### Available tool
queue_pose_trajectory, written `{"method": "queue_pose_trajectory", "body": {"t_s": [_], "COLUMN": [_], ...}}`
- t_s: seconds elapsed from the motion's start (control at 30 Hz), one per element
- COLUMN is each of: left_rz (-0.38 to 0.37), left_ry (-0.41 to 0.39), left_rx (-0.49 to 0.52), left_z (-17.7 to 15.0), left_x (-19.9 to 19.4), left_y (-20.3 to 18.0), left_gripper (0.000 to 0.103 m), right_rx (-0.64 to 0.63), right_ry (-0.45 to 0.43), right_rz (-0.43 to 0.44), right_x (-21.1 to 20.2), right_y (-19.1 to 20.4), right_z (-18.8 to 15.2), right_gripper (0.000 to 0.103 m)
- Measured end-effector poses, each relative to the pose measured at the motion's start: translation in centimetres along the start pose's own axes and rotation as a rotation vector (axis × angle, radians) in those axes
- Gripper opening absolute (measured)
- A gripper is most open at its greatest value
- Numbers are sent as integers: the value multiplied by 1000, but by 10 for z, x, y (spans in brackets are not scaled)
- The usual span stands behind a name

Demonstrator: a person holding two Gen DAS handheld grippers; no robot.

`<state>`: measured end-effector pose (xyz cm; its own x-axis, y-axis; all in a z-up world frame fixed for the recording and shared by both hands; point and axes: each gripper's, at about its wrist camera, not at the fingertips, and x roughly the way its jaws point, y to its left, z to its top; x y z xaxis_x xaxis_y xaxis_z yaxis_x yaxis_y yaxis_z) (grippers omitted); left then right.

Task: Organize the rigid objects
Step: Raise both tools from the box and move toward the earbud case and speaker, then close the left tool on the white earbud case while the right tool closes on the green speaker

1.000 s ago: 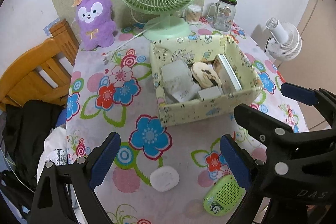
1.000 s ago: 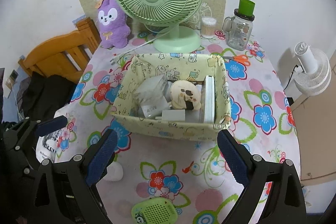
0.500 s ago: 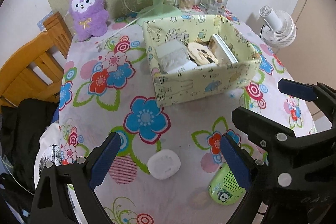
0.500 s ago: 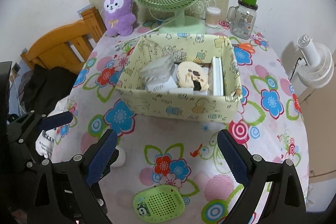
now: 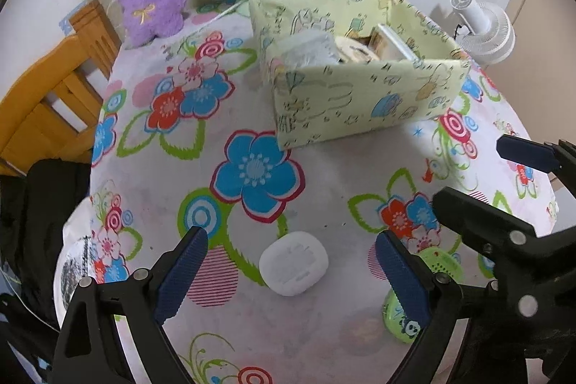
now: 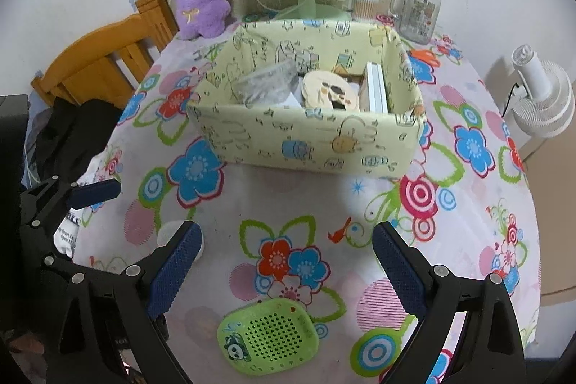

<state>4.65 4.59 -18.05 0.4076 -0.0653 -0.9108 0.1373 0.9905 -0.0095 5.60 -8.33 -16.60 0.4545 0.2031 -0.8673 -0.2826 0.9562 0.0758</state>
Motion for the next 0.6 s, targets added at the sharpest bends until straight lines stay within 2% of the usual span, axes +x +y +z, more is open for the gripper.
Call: {"method": "queue_pose_trajectory", "body": {"t_s": [0.37,0.6], "left_rz": [8,0], "left_ry": [40,69], "left_rx": [19,-9], "left_z": [-11,-14], "left_x": [28,44], "left_y": [-1,0], "left_gripper": [91,83], "right_rx": [-2,17], "right_ry": [58,76], "right_rz": [0,3], "right_x": [25,36], "right_y": [-3,-8], "right_z": [-14,-19], "right_gripper": [97,97]}}
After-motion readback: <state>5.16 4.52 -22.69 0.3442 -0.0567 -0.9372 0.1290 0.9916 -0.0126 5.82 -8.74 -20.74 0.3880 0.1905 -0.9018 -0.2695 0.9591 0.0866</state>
